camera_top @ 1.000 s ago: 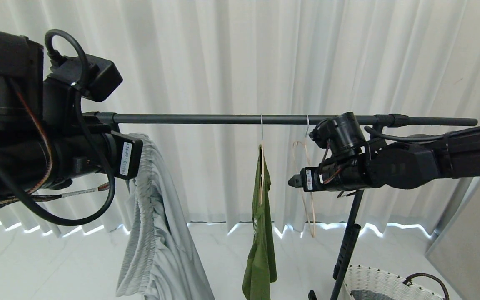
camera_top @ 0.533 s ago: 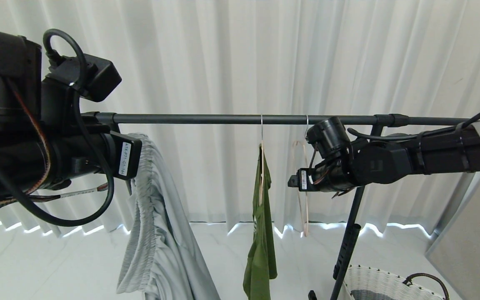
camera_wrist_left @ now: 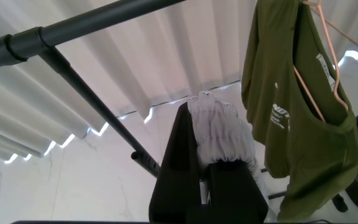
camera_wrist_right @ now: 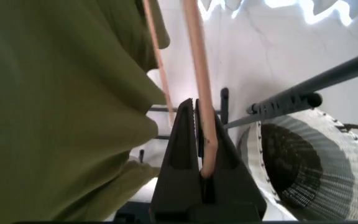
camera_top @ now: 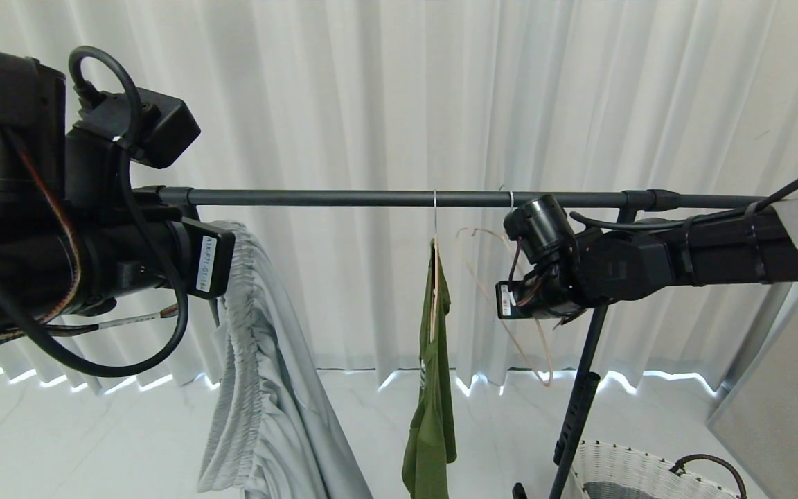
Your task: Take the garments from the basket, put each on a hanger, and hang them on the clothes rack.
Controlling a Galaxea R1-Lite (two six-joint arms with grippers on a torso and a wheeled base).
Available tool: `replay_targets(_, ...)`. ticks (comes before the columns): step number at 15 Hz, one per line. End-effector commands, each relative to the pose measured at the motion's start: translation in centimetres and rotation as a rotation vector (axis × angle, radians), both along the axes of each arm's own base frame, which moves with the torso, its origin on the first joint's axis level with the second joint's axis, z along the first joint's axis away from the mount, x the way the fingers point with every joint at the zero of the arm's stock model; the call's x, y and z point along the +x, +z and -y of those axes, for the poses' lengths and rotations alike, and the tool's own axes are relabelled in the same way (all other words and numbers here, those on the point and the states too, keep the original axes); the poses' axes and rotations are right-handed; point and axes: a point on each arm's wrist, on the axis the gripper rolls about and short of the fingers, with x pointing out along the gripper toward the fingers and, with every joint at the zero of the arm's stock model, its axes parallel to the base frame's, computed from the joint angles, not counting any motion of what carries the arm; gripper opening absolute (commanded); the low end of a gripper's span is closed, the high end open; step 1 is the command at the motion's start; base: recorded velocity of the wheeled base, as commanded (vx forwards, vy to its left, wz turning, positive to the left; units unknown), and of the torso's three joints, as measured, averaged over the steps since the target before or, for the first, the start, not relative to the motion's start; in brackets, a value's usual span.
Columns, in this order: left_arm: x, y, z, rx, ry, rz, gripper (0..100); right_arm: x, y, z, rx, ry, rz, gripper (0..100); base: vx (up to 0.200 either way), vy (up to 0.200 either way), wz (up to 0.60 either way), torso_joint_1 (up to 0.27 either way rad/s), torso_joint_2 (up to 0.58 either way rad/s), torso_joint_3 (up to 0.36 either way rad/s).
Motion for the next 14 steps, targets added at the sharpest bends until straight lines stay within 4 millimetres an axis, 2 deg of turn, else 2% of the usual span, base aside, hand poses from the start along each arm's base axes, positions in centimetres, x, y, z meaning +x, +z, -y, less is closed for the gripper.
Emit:
replay_targets(1,0.0,0.0,0.0,0.0,0.001,0.0,0,0.0,0.6,0.1,0.004,-0.007,0.015,0,0.0,0.0,0.0,0.0,0.0,0.0)
replay_targets(7,-0.3,0.0,-0.1,-0.001,0.001,0.003,0,-1.3,3.4,1.2,-0.007,-0.032,0.08,0,0.0,0.0,0.0,0.0,0.0,0.0)
replay_targets(13,-0.3,0.0,-0.2,0.005,0.003,0.006,0,-6.1,5.2,3.4,-0.034,-0.027,0.072,0,0.0,0.0,0.0,0.0,0.0,0.0)
replay_targets(14,-0.3,0.0,-0.2,0.005,0.004,0.006,0,-7.0,5.4,3.7,-0.037,-0.017,0.071,0,-0.2,0.0,0.0,-0.002,-0.01,-0.002)
